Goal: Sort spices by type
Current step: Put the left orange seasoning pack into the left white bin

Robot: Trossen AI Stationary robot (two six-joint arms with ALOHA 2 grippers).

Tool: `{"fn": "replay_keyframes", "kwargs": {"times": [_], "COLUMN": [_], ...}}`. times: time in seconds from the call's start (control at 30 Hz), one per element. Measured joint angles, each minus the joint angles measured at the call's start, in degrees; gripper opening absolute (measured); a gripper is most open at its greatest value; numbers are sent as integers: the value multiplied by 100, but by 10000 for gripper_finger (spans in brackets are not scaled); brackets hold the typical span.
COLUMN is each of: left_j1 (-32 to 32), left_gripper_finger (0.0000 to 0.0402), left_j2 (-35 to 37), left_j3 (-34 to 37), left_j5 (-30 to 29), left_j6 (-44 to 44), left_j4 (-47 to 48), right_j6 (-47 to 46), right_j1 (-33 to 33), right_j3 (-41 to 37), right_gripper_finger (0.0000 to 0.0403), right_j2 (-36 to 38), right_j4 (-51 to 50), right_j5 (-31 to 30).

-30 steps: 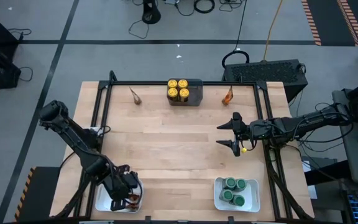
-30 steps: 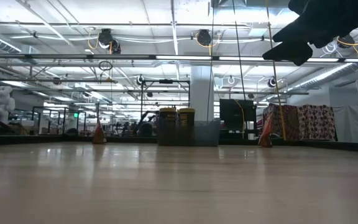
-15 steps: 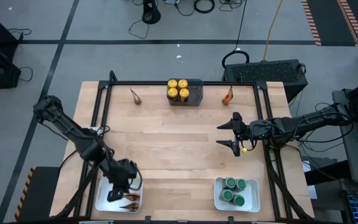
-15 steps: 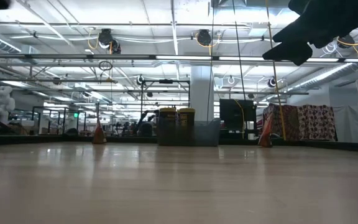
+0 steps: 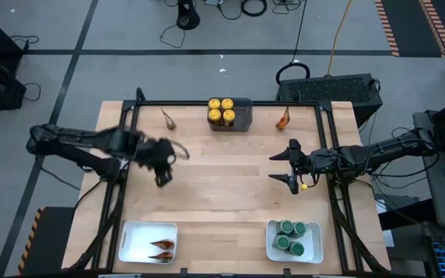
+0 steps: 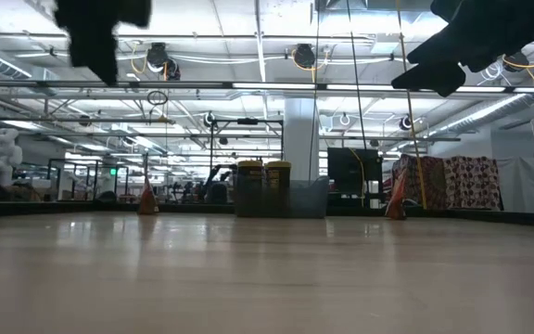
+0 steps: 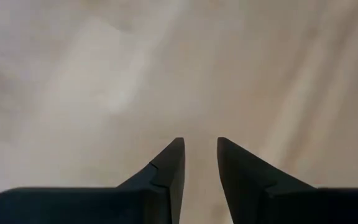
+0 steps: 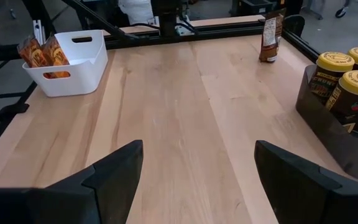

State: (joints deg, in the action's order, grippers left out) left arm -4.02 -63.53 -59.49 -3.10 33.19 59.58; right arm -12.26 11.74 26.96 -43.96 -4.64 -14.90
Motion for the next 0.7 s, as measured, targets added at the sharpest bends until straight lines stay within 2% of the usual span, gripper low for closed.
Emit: {"fn": "replay_keyframes", "kwargs": {"times": [0.1,0.23,0.43,0.57,0.7], "left_j1": [888,1746,2432,2795,3012], "left_gripper_finger": [100,100,100,100,100], "left_j2": [-47,-211,-299,-302,-356], "left_j3": [-125,-360,-470,-383,-382], "left_j5": [-113,-612,-2185,-2427,-2373], "left_j6": [-1828,-4672,-7932,-9057,-9013], "left_j4": [47,-142,-413,-540,-560], "right_j6": [119,159,162,298,516], "right_j1": [0,0,0,-2,-1], "right_j3": [-2,-2,-2,-2,-2], "right_gripper_finger": [292,292,292,292,292], "right_j2": [1,0,2,2,2], "right_j4": [1,-2,-43,-64,-53], "right_j5": [0,0,2,2,2]}}
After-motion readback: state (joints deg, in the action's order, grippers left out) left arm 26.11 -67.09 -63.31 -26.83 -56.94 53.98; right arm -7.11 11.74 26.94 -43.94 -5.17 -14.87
